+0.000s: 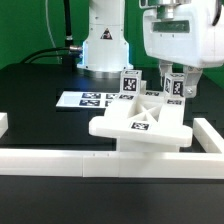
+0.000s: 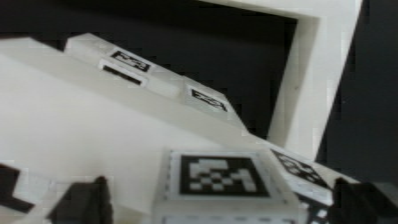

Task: Assemble chair

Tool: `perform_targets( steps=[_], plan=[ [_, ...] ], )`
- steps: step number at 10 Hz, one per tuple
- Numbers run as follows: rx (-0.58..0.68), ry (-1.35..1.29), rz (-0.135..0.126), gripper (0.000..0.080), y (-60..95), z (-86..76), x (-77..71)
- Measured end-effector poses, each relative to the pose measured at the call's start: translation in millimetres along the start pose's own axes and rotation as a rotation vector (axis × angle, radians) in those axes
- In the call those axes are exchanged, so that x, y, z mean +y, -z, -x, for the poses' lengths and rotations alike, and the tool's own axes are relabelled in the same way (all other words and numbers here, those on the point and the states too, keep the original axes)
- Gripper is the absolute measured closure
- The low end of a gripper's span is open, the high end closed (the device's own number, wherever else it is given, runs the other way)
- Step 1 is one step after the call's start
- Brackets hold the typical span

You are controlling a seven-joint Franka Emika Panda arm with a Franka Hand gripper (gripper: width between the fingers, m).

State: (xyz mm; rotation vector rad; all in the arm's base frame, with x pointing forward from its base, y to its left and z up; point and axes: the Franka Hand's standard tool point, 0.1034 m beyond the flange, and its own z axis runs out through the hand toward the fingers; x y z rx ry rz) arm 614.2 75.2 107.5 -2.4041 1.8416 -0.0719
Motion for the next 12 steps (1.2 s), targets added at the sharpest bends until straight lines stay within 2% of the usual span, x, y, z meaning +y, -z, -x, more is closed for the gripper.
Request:
perform_targets(
  steps=[2,5,7,8,9,10,11,12],
  plan=[
    [0.009,0.284,-0.003,0.0152,5.0,3.1,-7.5],
    [0.009,0.469,-0.002,0.0150,4.0,2.1,-7.1],
    [0.008,0.685,-0.001,0.0150,4.4,1.8,-7.3],
    [-0.001,0.703,0.006,0.0150,5.9,2.0,-7.7],
    [0.002,0.719,0.001,0.0150,7.3,3.3,-9.7],
    [-0.009,0.711,0.008,0.0150,7.9,6.5,-8.8],
    [-0.040,0.718,0.037,0.0150,7.8,2.5,-5.0],
    [-0.038,0.722,0.038,0.0150,8.5,-0.6,-6.2]
  ],
)
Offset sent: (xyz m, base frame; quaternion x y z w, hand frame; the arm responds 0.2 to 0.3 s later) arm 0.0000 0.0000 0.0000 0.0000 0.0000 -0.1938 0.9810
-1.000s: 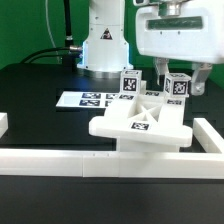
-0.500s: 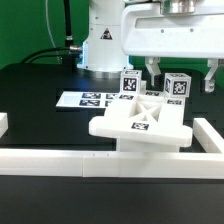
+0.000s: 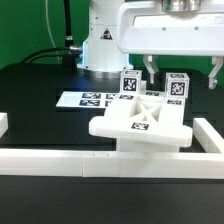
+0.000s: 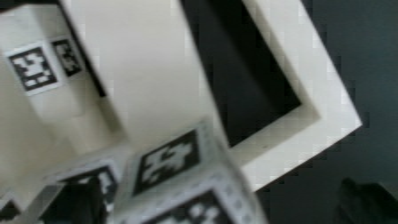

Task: Assemble chair

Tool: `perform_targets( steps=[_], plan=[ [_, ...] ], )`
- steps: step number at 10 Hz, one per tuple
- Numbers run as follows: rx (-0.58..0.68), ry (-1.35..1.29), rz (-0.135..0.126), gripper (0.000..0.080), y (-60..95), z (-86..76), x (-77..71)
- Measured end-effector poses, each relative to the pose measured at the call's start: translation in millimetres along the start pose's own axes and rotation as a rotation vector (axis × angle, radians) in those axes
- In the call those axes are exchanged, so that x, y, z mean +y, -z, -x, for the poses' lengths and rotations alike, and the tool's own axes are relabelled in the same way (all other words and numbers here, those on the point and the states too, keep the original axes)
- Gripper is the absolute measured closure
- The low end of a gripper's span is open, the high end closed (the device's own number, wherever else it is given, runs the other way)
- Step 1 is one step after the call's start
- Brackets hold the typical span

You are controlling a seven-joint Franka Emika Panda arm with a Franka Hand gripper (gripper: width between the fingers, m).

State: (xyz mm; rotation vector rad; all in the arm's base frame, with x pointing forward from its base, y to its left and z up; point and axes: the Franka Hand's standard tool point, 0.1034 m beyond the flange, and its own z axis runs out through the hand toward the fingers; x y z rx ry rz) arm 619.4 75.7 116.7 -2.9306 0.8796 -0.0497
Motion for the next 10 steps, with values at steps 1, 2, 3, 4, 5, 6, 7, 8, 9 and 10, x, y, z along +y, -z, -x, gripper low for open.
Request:
perform_targets(
  steps=[1,2,3,4,5,6,7,8,9,10],
  plan=[
    [0.004,0.073,0.004,0.0150,0.2,0.6,-1.0],
    [0.004,0.114,0.005,0.0150,0.1,0.2,-0.3],
    [0.004,0.126,0.008,0.0150,-0.4,0.4,-0.2],
    [0.005,0.187,0.011,0.0150,-0.4,-0.2,0.6],
    [0.007,0.296,0.017,0.0150,-0.7,-0.3,1.0],
    [0.008,0.395,0.028,0.0150,-1.6,0.6,0.6],
    [0.009,0.458,0.033,0.0150,-1.7,0.6,0.7],
    [0.008,0.474,0.033,0.0150,-1.7,0.7,0.6],
    [0.008,0.470,0.033,0.0172,-1.7,0.8,0.5],
    [0.008,0.470,0.033,0.0172,-1.8,0.6,0.8]
  ],
)
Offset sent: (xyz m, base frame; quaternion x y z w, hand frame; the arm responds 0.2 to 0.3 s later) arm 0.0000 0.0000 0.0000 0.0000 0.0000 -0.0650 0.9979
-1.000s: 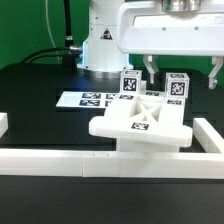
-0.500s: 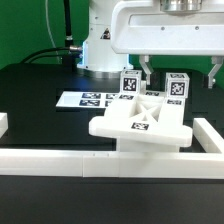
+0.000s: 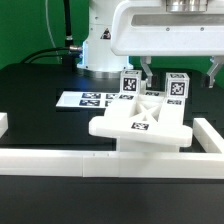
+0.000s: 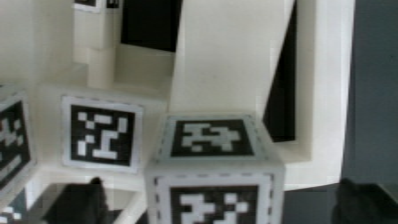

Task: Assemble chair

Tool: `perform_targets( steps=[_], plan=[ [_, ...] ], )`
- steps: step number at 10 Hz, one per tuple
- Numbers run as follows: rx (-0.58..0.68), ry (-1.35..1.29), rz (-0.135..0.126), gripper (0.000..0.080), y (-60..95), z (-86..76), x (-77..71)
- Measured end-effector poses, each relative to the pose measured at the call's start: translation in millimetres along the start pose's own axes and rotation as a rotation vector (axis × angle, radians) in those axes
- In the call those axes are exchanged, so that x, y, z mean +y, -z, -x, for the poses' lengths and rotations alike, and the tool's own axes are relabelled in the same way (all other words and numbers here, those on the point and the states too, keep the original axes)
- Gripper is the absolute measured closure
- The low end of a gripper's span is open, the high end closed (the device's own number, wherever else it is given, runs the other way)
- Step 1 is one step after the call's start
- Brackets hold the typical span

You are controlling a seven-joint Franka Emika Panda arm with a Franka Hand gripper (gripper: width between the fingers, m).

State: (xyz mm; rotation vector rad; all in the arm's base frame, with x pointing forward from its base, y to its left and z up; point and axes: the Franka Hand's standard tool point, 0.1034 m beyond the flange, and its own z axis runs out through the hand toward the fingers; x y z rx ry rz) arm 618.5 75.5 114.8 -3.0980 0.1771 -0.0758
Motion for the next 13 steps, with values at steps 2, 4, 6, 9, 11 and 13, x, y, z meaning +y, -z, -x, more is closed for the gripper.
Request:
perform_targets(
  steps=[2,4,6,9,11,13],
  plan=[
    [0.000,0.000,0.000,0.0518,-0.1,0.0,0.1],
    [0.000,-0.005,0.000,0.0515,-0.2,0.1,0.1],
    [0.000,-0.089,-0.001,0.0515,0.2,-0.2,1.4],
    [0.035,-0.478,-0.012,0.0515,-0.5,-2.9,-2.6],
    [0.035,-0.579,-0.013,0.0514,-0.8,-2.8,-2.9],
    [0.034,-0.727,-0.016,0.0514,-0.8,-2.8,-3.0]
  ],
)
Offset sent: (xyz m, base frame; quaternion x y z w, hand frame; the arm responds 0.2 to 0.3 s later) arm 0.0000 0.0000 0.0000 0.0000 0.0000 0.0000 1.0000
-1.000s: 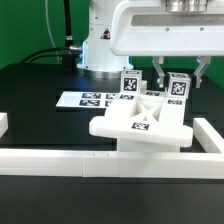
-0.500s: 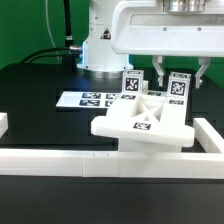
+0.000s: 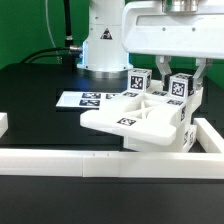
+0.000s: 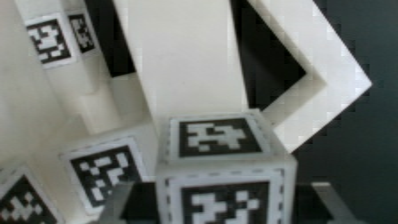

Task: Assemble chair

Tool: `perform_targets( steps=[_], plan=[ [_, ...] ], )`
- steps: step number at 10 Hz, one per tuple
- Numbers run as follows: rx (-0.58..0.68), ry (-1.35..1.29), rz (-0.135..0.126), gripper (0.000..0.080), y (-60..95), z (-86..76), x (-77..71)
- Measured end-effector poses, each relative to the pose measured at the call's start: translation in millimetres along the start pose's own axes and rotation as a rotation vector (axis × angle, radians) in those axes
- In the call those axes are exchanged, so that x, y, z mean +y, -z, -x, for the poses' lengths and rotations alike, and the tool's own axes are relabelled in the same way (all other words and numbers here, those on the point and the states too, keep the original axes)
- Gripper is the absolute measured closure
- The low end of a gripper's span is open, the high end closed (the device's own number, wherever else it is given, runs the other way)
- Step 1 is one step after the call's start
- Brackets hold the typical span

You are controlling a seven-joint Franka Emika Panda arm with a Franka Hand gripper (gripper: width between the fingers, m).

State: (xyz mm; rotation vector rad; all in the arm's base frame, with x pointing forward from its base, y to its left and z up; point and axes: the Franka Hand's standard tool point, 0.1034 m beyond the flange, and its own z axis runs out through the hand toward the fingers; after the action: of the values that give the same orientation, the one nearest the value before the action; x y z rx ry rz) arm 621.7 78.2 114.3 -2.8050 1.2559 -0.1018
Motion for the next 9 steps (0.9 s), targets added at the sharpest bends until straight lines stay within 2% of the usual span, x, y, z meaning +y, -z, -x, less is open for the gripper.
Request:
perform_targets(
  steps=[3,7,9],
  plan=[
    [-0.008,-0.282,-0.004,0.0514,0.0,5.6,-3.5],
    [-0.032,-0.732,-0.028,0.0514,-0.2,11.7,-10.0],
    [-0.034,-0.789,-0.028,0.0513,-0.2,11.8,-10.2]
  ],
)
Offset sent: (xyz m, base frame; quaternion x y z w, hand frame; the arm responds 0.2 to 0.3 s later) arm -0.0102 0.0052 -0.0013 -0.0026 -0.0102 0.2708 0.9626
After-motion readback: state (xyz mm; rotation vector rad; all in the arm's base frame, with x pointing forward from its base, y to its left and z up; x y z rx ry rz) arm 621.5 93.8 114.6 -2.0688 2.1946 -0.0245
